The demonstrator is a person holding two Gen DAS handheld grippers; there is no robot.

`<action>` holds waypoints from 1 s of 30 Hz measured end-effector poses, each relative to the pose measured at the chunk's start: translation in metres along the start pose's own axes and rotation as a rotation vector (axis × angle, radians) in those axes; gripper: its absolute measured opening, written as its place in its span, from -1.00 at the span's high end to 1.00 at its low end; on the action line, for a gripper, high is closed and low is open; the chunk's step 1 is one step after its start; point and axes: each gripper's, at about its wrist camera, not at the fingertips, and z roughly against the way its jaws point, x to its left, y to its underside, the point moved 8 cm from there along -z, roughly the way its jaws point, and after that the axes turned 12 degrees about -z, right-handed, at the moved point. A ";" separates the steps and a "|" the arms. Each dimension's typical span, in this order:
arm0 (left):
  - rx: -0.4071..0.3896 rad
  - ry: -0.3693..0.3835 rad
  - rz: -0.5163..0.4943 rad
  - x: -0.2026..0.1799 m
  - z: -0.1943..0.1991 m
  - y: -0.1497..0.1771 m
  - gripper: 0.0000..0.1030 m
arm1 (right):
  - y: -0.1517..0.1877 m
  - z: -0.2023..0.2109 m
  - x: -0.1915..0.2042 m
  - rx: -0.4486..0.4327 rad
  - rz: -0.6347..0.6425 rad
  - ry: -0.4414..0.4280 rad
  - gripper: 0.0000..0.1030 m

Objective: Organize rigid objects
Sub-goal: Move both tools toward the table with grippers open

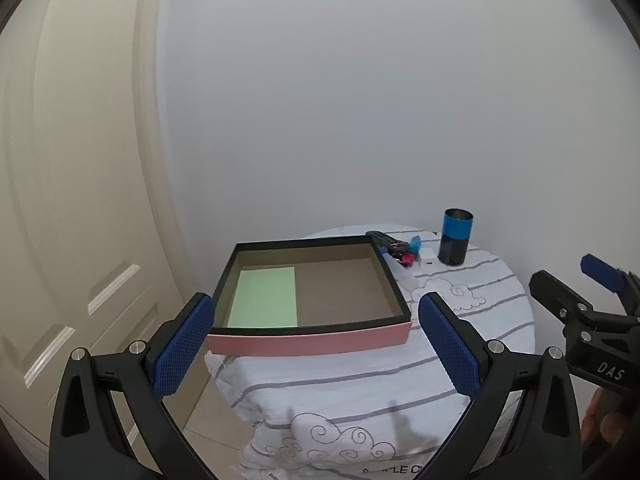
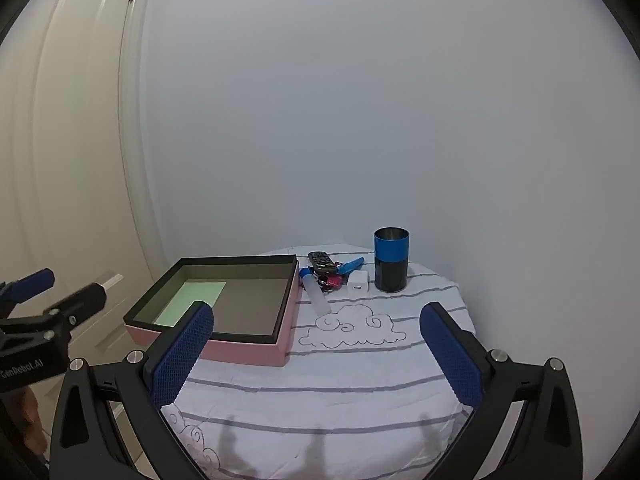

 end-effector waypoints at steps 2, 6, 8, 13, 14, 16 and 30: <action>0.006 -0.002 -0.005 -0.001 -0.001 -0.002 -1.00 | -0.001 0.000 0.002 0.001 0.001 -0.011 -1.00; 0.004 -0.009 0.018 0.003 -0.001 -0.007 -1.00 | -0.005 -0.004 0.003 0.007 0.003 -0.026 -1.00; -0.001 -0.016 0.033 0.006 0.000 -0.009 -1.00 | -0.008 -0.007 0.002 0.010 0.003 -0.033 -1.00; 0.015 0.000 0.060 0.010 -0.003 -0.012 -1.00 | -0.013 -0.010 0.007 0.009 0.004 -0.056 -1.00; 0.018 -0.003 0.059 0.011 -0.004 -0.014 -1.00 | -0.013 -0.011 0.008 0.010 0.006 -0.059 -1.00; 0.010 -0.025 0.052 0.012 -0.003 -0.016 -1.00 | -0.014 -0.013 0.008 0.010 0.009 -0.066 -1.00; -0.175 -0.054 0.062 0.014 0.023 -0.040 -1.00 | -0.036 0.004 0.022 -0.135 0.071 -0.086 -1.00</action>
